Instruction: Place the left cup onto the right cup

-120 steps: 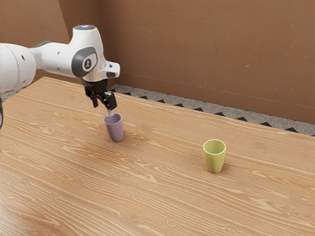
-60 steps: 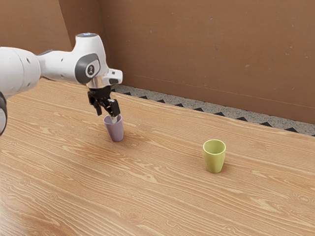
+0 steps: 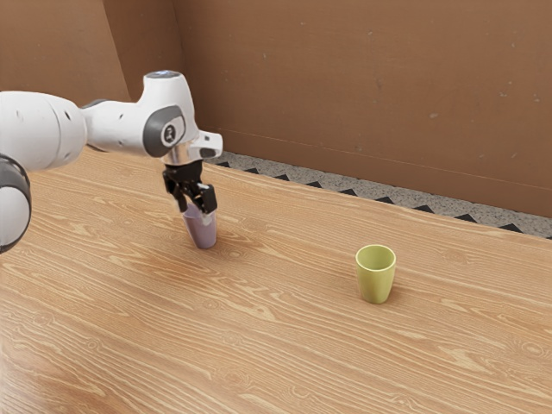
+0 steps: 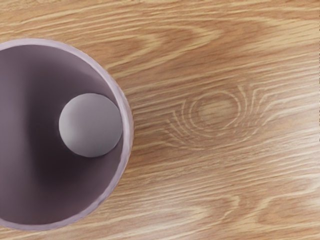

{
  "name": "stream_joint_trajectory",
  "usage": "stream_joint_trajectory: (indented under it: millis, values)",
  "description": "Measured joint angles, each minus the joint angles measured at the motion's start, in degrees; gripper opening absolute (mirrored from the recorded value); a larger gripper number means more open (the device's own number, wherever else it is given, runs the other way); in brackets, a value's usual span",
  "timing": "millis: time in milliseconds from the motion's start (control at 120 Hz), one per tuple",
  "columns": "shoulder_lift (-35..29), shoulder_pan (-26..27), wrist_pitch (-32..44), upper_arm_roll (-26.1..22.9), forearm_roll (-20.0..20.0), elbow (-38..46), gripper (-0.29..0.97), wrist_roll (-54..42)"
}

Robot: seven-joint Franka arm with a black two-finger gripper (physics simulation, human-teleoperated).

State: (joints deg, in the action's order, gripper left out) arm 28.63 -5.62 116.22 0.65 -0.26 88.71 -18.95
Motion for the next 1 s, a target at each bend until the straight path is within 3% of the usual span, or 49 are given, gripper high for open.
stream_joint_trajectory:
  millis: [1000]
  values:
    - [9.20,-2.78,-1.81,-3.19,2.82,-10.43,0.54,-0.13]
